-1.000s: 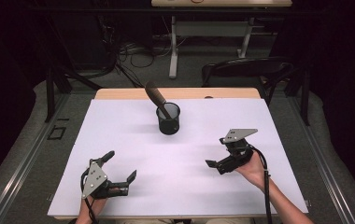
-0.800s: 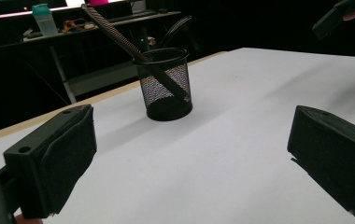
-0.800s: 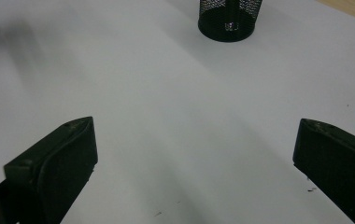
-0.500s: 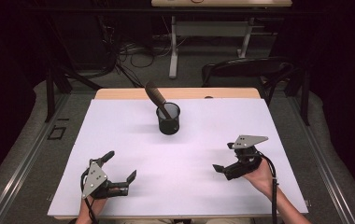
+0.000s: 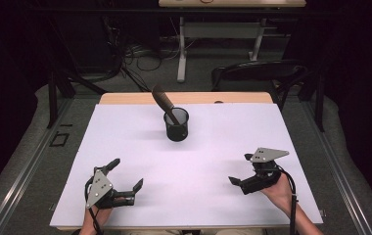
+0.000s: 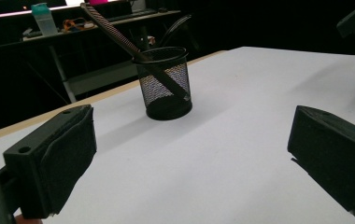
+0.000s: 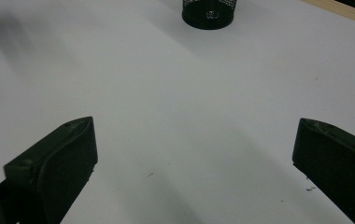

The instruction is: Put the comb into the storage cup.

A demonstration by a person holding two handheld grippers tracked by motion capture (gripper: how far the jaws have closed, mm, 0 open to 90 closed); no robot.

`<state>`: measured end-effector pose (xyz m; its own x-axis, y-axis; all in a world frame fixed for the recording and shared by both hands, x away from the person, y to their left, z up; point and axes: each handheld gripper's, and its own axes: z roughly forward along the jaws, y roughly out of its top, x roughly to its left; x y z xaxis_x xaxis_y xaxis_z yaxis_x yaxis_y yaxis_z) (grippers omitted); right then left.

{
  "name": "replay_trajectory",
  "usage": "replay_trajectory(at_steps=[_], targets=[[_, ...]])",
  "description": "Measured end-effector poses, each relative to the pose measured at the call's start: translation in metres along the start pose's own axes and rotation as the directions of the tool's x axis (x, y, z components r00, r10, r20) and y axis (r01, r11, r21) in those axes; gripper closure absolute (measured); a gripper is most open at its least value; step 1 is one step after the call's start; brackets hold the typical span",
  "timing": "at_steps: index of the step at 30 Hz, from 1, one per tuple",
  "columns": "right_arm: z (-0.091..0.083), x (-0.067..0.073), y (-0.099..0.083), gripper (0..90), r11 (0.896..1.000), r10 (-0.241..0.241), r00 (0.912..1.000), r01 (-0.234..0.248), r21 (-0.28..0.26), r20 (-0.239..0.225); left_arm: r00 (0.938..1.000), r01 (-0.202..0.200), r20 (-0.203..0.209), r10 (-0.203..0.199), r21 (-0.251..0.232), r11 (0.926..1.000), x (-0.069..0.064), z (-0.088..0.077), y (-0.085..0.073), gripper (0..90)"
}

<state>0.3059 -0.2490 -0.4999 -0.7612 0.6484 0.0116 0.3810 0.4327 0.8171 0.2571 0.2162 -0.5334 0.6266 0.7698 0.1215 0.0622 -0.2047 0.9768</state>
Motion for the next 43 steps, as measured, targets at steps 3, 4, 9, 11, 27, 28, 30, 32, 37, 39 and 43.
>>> replay_trajectory(at_steps=[3,4,9,11,27,28,30,32,37,39,43], targets=[[-0.002,0.0,-0.004,0.0,1.0,0.004,1.0,-0.004,-0.008,0.008,1.0,0.003,-0.003,-0.003,0.001,1.0,0.0,0.0,0.0,1.0],[-0.003,0.0,-0.005,0.0,1.0,0.002,1.0,-0.002,-0.01,0.009,1.0,0.002,-0.002,-0.002,0.002,1.0,0.0,0.0,0.0,1.0],[-0.006,-0.001,-0.012,0.0,1.0,0.012,0.9996,-0.011,-0.025,0.025,1.0,-0.001,-0.002,0.001,0.006,1.0,-0.001,0.0,0.0,1.0],[-0.008,0.0,-0.015,0.0,1.0,0.012,0.9994,-0.012,-0.027,0.033,1.0,0.001,-0.004,-0.001,0.007,1.0,-0.001,-0.001,-0.001,1.0],[-0.021,0.008,-0.034,0.0,0.998,0.013,0.9969,-0.009,-0.062,0.077,1.0,0.002,-0.004,-0.002,0.014,0.9999,-0.001,-0.001,-0.002,1.0],[-0.021,0.009,-0.034,0.0,0.998,0.009,0.9967,-0.004,-0.064,0.081,1.0,0.0,-0.004,0.0,0.014,0.9999,-0.001,-0.002,-0.002,0.9],[-0.023,0.009,-0.035,0.0,0.997,0.009,0.9967,-0.003,-0.076,0.081,1.0,0.002,-0.004,-0.002,0.017,0.9999,-0.002,-0.002,-0.002,0.9],[-0.024,0.01,-0.034,0.0,0.996,0.012,0.9963,-0.005,-0.085,0.085,1.0,0.004,-0.003,-0.004,0.02,0.9998,-0.002,-0.002,-0.003,1.0],[-0.027,0.009,-0.036,0.0,0.995,0.022,0.9959,-0.013,-0.1,0.087,1.0,0.005,-0.008,-0.005,0.024,0.9997,-0.003,-0.003,-0.003,0.9],[-0.028,0.009,-0.037,0.0,0.995,0.019,0.996,-0.01,-0.104,0.088,0.9999,0.007,-0.009,-0.006,0.026,0.9996,-0.003,-0.003,-0.003,0.9],[-0.03,0.008,-0.037,0.0,0.993,0.023,0.9955,-0.012,-0.117,0.092,0.9999,0.005,-0.009,-0.005,0.033,0.9994,-0.002,-0.002,-0.004,0.9]])
